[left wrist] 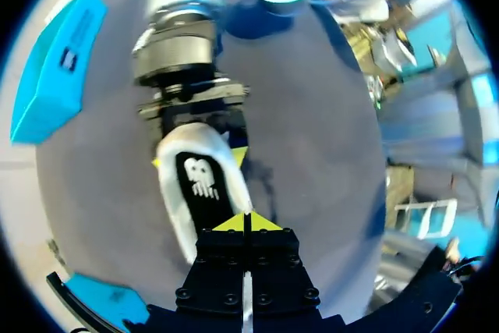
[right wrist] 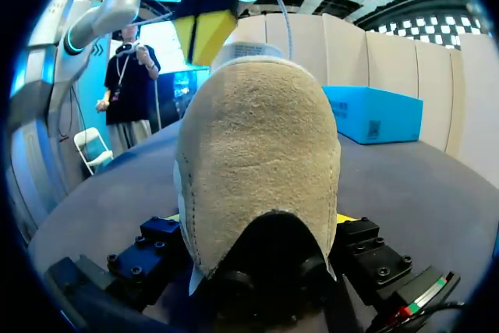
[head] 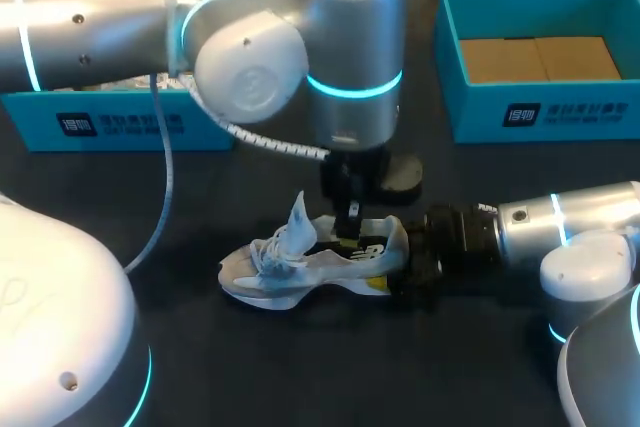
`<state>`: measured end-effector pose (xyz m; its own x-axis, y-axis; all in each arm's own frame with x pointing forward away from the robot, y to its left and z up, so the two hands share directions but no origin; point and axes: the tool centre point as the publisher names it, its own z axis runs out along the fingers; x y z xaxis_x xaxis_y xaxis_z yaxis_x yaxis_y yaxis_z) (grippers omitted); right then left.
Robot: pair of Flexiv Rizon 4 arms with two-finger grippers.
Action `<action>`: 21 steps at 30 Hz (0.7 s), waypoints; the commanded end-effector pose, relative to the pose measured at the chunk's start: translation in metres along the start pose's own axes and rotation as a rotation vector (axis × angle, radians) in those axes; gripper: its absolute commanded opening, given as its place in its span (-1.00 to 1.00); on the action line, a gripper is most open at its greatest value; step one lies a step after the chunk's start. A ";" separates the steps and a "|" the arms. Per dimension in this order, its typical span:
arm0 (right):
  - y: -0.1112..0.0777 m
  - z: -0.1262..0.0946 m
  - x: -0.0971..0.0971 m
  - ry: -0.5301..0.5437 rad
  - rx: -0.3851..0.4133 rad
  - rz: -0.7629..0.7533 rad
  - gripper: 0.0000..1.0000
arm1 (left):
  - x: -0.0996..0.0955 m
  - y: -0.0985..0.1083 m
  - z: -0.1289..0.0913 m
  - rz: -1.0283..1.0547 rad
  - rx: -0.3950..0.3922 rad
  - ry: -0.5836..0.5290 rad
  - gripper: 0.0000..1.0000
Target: Take the shoe out of the shoebox, open the shoe tongue, remove and reinsert the insole, then place the shoe into the shoebox
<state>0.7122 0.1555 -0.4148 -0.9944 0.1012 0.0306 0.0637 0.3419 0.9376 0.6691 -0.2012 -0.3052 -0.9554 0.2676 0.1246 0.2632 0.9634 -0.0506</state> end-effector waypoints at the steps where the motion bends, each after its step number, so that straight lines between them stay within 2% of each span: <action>1: 0.001 0.000 0.000 0.000 0.004 0.001 -1.00 | 0.000 0.006 0.014 0.022 0.029 0.004 -1.00; 8: 0.001 0.000 0.000 0.000 0.004 0.001 -1.00 | 0.000 0.006 0.014 0.022 0.029 0.004 -1.00; 14: 0.001 0.000 0.000 0.000 0.004 0.001 -1.00 | -0.021 -0.003 0.031 -0.004 0.021 0.003 -1.00; 21: 0.001 0.000 0.000 0.000 0.004 0.001 -1.00 | -0.034 -0.004 0.048 -0.037 0.004 0.048 -1.00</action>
<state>0.7121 0.1554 -0.4148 -0.9944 0.1013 0.0306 0.0637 0.3419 0.9376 0.6870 -0.2031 -0.3457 -0.9618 0.2315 0.1460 0.2248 0.9725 -0.0610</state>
